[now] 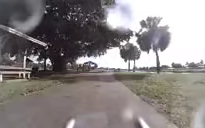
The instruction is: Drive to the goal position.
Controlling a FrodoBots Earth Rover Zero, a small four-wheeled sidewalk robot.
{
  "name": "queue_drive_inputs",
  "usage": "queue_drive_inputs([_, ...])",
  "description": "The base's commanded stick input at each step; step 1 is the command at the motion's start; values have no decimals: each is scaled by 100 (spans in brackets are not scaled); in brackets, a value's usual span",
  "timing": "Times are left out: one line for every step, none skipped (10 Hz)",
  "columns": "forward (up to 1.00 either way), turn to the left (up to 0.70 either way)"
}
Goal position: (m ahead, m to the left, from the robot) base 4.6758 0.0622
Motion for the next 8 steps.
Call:
queue_drive_inputs([84,3])
queue_drive_inputs([84,3])
queue_drive_inputs([84,3])
queue_drive_inputs([84,3])
queue_drive_inputs([84,3])
queue_drive_inputs([84,3])
queue_drive_inputs([84,3])
queue_drive_inputs([84,3])
